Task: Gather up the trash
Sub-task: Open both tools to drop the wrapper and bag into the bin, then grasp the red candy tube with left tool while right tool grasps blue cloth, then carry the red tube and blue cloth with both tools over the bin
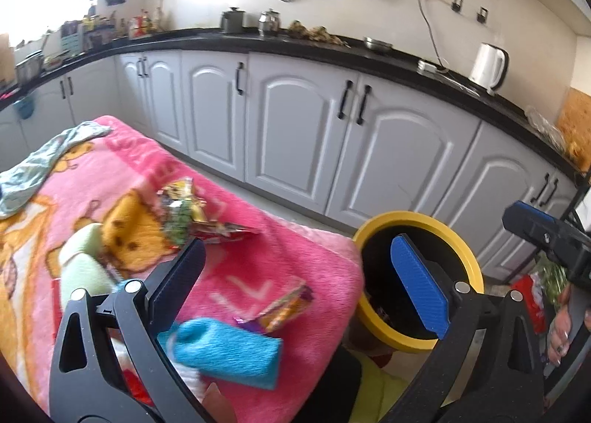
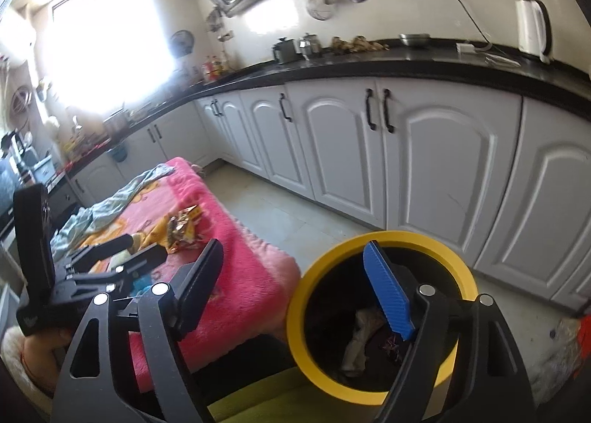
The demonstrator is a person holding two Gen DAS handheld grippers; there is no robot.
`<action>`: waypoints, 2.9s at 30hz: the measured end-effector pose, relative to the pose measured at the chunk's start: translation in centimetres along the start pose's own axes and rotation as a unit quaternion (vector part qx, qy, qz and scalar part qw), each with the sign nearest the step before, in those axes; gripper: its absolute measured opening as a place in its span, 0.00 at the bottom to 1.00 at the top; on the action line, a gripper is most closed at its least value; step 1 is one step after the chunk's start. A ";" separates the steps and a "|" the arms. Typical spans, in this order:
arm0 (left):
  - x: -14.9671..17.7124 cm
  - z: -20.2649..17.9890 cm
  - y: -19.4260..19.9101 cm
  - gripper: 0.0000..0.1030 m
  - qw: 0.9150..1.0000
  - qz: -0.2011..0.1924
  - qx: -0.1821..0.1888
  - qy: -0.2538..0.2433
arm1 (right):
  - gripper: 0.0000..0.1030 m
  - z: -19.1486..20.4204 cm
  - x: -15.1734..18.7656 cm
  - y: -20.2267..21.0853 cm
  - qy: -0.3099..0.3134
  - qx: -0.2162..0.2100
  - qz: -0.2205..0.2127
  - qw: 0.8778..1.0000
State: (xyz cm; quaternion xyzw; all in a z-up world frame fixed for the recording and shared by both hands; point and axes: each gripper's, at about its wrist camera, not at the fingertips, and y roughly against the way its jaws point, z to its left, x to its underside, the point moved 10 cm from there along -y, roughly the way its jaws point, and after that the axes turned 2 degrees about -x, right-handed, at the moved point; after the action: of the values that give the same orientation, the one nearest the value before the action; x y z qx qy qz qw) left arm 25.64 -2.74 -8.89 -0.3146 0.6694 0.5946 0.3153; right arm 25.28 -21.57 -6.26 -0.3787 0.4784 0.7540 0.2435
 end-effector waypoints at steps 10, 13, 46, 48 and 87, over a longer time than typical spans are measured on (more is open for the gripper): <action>0.2 6.0 2.3 0.90 0.998 -0.014 -0.040 0.040 | 0.75 5.6 1.1 -1.0 0.058 -0.033 0.017 0.998; 0.3 7.4 2.9 0.90 0.997 -0.017 -0.049 0.051 | 0.75 7.3 1.7 -1.5 0.075 -0.045 0.026 0.996; 7.0 26.2 4.6 0.90 0.966 0.037 -0.160 0.199 | 0.72 18.9 10.5 -11.0 0.185 -0.115 0.175 0.960; 7.9 26.9 4.2 0.89 0.964 0.049 -0.161 0.207 | 0.68 19.1 10.9 -11.5 0.185 -0.117 0.182 0.959; 6.8 24.6 5.4 0.21 0.976 0.038 -0.074 0.203 | 0.10 19.9 5.9 -7.8 0.170 -0.166 0.129 0.963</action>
State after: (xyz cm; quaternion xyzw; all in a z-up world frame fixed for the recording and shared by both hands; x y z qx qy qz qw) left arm 18.43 21.91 -13.36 -0.4252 0.6852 0.5777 0.1263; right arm 20.74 -0.24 -10.10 -0.4717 0.4253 0.7724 -0.0069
